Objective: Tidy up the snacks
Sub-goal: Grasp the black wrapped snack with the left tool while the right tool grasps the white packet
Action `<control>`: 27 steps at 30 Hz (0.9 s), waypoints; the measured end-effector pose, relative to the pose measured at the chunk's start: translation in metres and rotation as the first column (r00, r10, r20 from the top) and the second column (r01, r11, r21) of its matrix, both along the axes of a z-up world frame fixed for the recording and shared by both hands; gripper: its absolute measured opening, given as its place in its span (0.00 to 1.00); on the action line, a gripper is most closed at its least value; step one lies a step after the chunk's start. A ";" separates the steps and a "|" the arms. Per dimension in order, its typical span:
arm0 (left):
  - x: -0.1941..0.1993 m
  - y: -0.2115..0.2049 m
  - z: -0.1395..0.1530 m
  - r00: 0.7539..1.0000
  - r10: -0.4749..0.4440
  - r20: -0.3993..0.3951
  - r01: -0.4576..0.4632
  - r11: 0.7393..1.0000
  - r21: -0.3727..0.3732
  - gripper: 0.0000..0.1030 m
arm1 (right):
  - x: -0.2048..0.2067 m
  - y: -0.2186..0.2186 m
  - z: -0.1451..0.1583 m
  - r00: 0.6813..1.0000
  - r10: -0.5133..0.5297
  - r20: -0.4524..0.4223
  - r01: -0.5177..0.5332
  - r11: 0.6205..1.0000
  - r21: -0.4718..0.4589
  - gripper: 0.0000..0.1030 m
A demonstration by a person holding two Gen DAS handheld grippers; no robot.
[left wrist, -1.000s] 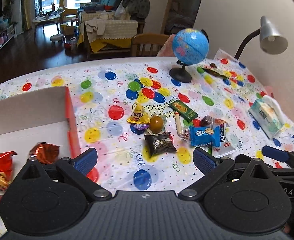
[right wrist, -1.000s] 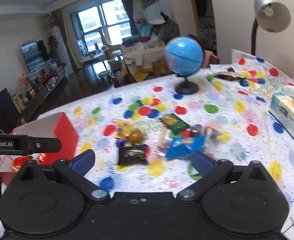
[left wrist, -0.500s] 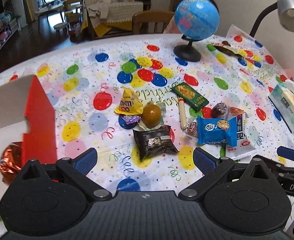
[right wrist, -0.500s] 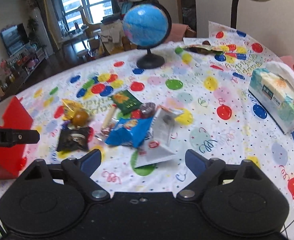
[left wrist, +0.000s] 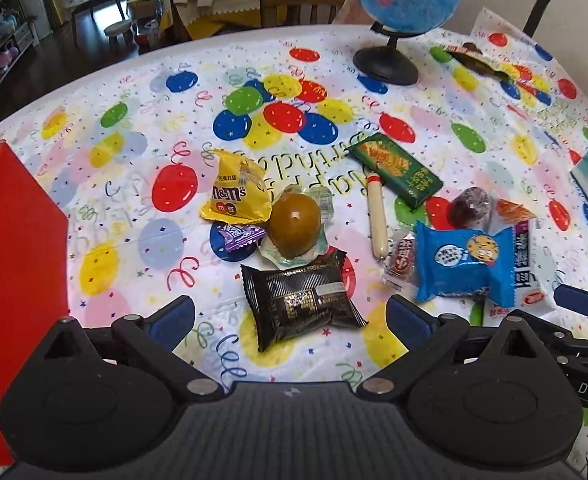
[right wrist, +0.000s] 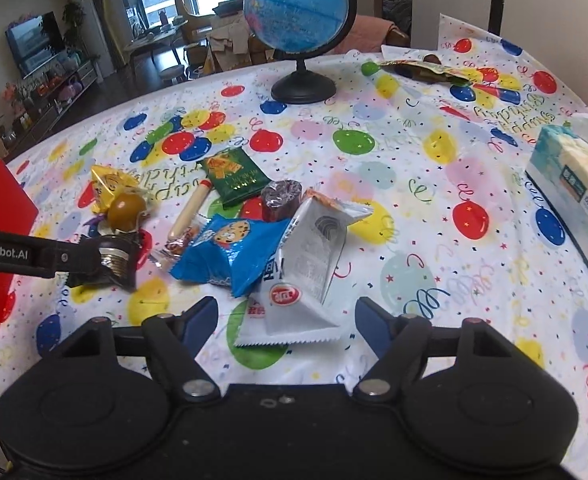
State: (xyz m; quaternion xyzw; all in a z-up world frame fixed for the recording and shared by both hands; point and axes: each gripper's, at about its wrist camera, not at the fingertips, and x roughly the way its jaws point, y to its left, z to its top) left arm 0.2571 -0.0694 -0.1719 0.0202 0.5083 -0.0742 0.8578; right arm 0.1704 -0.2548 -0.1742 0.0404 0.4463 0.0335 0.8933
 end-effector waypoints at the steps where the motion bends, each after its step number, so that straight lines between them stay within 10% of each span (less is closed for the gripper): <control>1: 0.003 0.000 -0.002 1.000 0.003 -0.006 -0.003 1.000 -0.001 0.99 | 0.003 0.000 -0.002 1.000 0.004 -0.004 -0.004 1.000 -0.003 0.70; 12: 0.021 -0.001 -0.019 0.999 0.008 -0.045 -0.008 1.000 -0.021 0.97 | 0.019 0.002 -0.022 0.999 0.041 -0.036 -0.042 0.999 -0.028 0.56; 21: 0.022 0.005 -0.026 0.996 0.043 -0.081 -0.046 0.998 -0.038 0.56 | 0.013 0.006 -0.019 0.999 0.052 -0.007 -0.052 0.998 -0.034 0.40; 27: 0.018 0.005 -0.024 0.995 0.045 -0.084 -0.047 0.999 -0.027 0.51 | 0.001 0.001 -0.015 1.000 0.011 -0.003 -0.011 1.000 -0.022 0.34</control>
